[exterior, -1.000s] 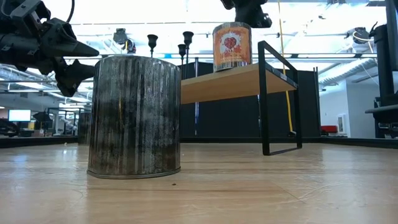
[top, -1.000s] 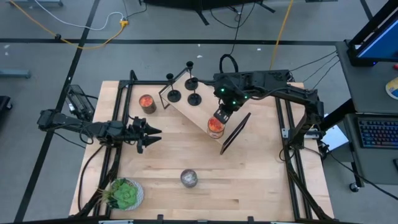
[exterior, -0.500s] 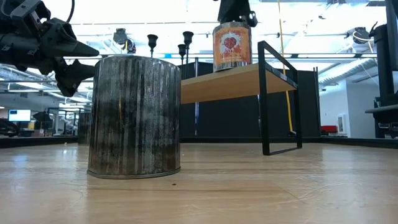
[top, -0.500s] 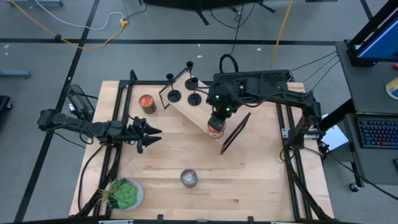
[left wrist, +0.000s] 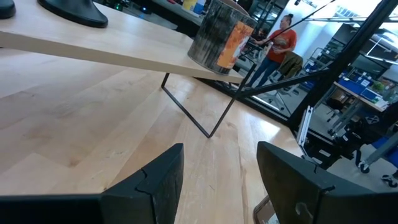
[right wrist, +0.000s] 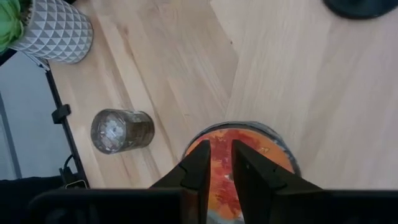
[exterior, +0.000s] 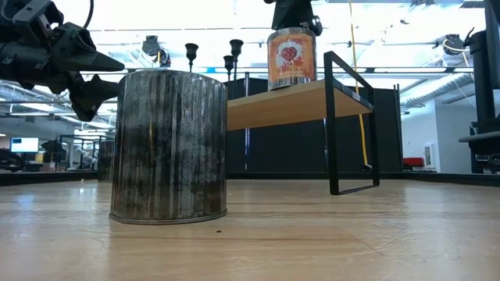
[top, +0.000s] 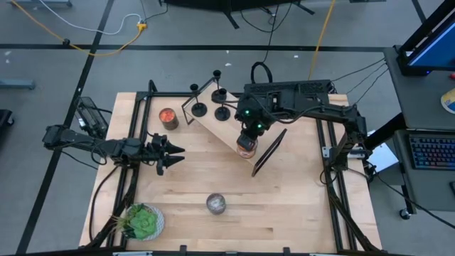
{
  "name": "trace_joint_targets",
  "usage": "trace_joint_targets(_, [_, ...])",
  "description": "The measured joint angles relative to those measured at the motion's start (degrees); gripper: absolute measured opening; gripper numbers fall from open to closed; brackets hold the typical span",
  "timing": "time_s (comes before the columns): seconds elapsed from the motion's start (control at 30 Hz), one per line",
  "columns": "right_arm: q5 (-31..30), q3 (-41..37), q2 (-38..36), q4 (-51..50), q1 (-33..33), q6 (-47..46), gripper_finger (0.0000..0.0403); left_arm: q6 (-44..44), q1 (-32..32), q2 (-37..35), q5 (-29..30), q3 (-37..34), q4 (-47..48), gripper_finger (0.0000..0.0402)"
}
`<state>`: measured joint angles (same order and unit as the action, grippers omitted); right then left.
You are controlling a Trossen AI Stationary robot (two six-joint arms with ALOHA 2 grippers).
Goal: Pick & Place candle stick holders
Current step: Put the bottom orange scented candle on the shelf
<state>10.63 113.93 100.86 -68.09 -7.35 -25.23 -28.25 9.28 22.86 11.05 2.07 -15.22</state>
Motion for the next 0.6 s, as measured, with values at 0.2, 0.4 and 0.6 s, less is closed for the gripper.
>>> trace_joint_targets(0.2, [0.1,-6.1,0.0,1.1,0.0,-2.1,0.0059,0.0,0.0,0.0,0.0,0.0,0.0,0.0209])
trace_joint_targets(0.4, [0.2,-7.1,-0.2,1.9,0.0,-2.0,0.0059,-0.1,0.0,0.0,0.0,0.0,0.1,0.0209])
trace_joint_targets(0.6, [0.2,-7.3,-2.7,3.2,0.0,-2.5,0.0059,-0.1,0.0,0.0,0.0,0.0,0.1,0.0209])
